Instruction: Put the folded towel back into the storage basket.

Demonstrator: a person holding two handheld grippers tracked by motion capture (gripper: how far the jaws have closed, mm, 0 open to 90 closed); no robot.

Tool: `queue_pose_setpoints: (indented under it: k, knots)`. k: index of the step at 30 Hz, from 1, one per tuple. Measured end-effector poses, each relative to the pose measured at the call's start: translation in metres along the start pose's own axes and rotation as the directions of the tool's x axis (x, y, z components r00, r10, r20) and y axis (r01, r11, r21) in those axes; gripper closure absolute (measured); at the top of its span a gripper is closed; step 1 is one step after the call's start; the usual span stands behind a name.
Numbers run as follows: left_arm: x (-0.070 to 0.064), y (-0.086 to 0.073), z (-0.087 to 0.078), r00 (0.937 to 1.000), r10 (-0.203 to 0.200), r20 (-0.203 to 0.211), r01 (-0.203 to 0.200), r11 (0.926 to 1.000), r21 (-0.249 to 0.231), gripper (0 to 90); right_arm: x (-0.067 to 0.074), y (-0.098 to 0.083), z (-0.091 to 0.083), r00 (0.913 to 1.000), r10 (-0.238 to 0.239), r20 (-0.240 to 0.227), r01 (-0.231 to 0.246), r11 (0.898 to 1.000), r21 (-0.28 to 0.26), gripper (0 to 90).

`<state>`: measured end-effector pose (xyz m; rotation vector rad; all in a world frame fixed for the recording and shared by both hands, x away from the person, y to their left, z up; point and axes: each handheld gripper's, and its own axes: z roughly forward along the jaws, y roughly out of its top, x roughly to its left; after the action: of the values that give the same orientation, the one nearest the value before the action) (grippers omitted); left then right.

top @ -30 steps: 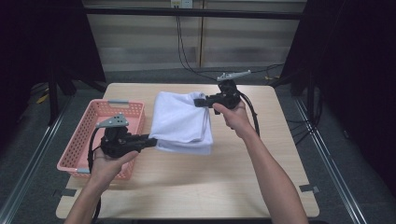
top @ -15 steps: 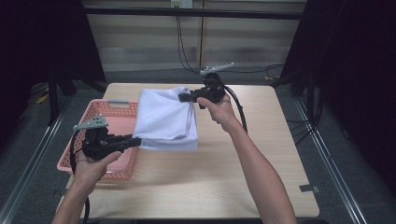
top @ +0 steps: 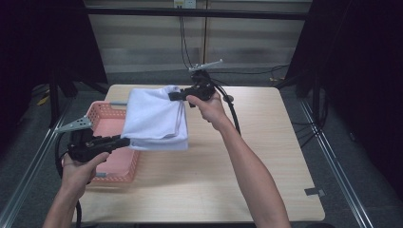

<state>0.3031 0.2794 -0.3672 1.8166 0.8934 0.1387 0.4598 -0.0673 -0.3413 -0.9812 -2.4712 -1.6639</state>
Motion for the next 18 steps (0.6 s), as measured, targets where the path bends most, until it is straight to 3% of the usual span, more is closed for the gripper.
queue_pose_setpoints:
  k: [7,18]
  knots:
    - [0.013,-0.003,-0.020,0.9993,-0.032,-0.022,0.031,0.9988,-0.038,76.8,0.007,0.005,0.020,0.9999,-0.002,-0.011,0.002,1.000,0.017,71.5]
    - [0.032,-0.010,-0.049,0.9960,-0.060,-0.066,0.057,0.9967,-0.057,77.4,0.025,0.018,0.054,0.9999,0.000,-0.014,0.001,1.000,0.023,71.7]
